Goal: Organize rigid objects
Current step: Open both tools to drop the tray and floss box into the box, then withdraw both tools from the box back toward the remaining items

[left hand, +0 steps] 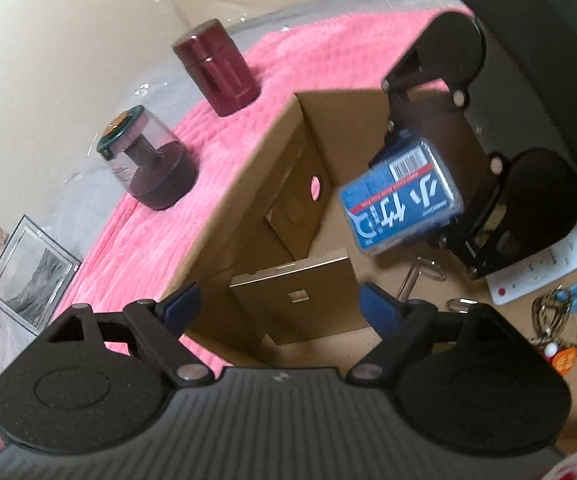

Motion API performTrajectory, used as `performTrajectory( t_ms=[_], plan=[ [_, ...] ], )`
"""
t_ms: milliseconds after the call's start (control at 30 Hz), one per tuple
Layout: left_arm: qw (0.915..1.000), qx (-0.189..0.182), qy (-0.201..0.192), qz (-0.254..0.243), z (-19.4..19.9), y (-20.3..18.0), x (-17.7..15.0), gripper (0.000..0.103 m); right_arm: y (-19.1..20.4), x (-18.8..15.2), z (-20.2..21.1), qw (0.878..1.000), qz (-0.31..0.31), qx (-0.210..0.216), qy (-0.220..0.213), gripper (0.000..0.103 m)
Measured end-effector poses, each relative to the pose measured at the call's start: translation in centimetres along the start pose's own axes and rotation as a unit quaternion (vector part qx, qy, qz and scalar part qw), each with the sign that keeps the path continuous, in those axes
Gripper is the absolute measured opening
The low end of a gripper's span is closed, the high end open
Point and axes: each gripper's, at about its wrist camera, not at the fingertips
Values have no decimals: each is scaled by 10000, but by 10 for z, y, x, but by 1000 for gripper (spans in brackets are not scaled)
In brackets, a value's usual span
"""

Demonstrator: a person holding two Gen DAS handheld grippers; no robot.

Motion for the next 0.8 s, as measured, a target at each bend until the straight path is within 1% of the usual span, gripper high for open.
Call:
performTrajectory(
  t_ms=[233, 333, 467, 567, 700, 800],
  plan=[
    [9995, 49, -146, 283, 15, 7, -6, 84, -5, 2, 9, 9995, -202, -145, -174, 54],
    [9980, 0, -243, 588, 26, 13, -11, 84, -11, 1, 20, 9984, -454, -215, -277, 54],
    [9931, -83, -407, 1101, 46, 18, -18, 84, -16, -2, 44, 9934, -1008, -307, -443, 54],
    [9856, -157, -519, 1603, 66, 22, -27, 84, -16, -4, 66, 9851, -1588, -288, -600, 54],
    [9686, -256, -714, 2367, 99, 26, -47, 84, -4, -7, 99, 9715, -2227, -211, -781, 55],
    [9567, -257, -829, 2777, 124, 24, -65, 84, 13, -6, 123, 9646, -2475, -207, -884, 55]
  ],
)
Point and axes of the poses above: each gripper's, at about its wrist camera, not at the fingertips, and z roughly against the way its jaws point, y to its left, x to its top, and after that the axes turned 12 degrees about z, right-handed
